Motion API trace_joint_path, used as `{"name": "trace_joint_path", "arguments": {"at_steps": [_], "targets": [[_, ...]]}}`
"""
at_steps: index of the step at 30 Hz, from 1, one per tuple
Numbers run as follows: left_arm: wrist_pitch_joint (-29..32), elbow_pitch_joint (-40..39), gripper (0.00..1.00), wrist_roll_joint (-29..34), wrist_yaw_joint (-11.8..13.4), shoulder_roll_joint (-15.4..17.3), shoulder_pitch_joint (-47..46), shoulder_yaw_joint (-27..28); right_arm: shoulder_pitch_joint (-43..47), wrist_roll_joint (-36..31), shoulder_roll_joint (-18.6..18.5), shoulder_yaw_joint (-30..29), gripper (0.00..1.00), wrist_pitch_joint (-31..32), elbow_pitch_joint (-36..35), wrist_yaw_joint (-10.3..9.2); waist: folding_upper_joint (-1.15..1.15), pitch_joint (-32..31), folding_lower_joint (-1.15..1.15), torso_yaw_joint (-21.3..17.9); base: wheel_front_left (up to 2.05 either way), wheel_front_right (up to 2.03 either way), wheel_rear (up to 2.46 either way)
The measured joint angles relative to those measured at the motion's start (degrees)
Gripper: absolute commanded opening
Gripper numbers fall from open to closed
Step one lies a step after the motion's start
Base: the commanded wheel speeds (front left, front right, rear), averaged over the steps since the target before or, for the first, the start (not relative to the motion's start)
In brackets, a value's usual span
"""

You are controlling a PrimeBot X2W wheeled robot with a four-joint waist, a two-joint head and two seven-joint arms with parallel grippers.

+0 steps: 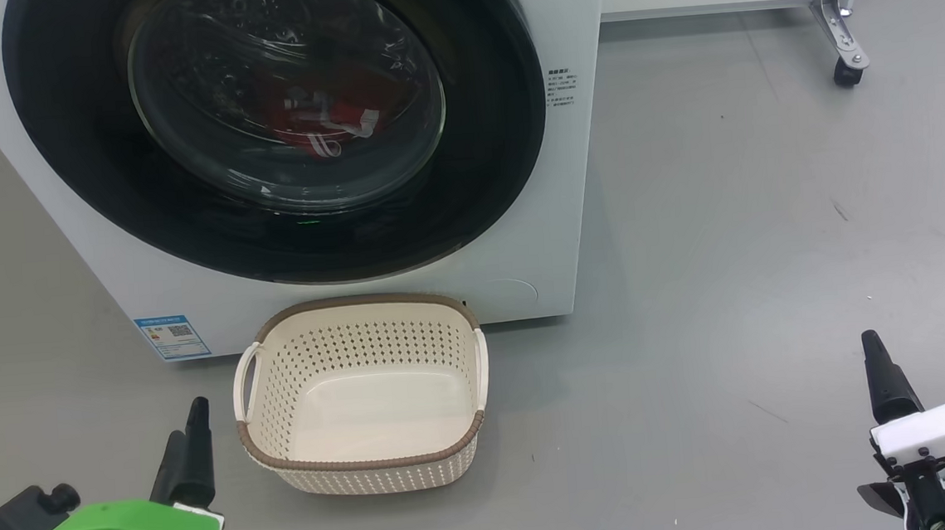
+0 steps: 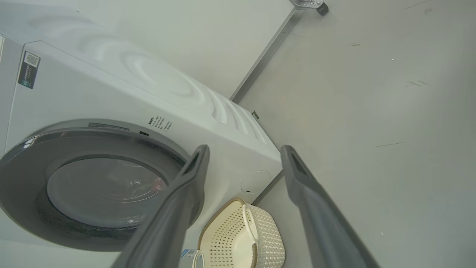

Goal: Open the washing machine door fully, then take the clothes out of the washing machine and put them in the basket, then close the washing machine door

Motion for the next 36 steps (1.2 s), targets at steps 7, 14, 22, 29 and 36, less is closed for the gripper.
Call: {"name": "trace_joint_path", "arguments": {"at_steps": [7, 14, 22, 29, 36], "targets": [[-1.0, -0.5, 1.0, 7.8, 1.8, 1.2, -0.2, -2.9, 0.0, -6.3, -0.8, 2.1, 1.0, -1.2, -0.5, -1.27, 0.0, 0.0, 0.0, -0.1, 0.0, 0.0, 0.0], [-2.1, -0.9, 1.0, 14.3, 3.7, 1.6, -0.4, -5.3, 0.0, -12.4, -1.3, 4.0, 1.0, -2.3, -1.3, -2.34, 0.0, 0.0, 0.0, -0.3, 0.0, 0.0, 0.0], [-3.4, -1.8, 1.0, 20.0, 4.7, 1.6, -0.7, -7.2, 0.0, -17.6, -1.3, 5.8, 1.0, -3.5, -1.4, -3.78, 0.0, 0.1, 0.0, -0.4, 0.0, 0.0, 0.0], [-4.5, -2.6, 1.0, 25.1, 5.4, 1.6, -0.8, -8.8, 0.0, -21.8, -1.3, 7.4, 1.0, -4.5, -1.5, -4.3, 0.0, 0.2, 0.0, -0.5, 0.0, 0.0, 0.0], [-5.3, -2.9, 1.0, 29.5, 6.5, 1.6, -0.9, -10.3, 0.0, -26.1, -1.3, 8.3, 1.0, -5.6, -2.1, -4.86, 0.0, 0.4, 0.0, -0.6, 0.0, 0.0, 0.0]]}}
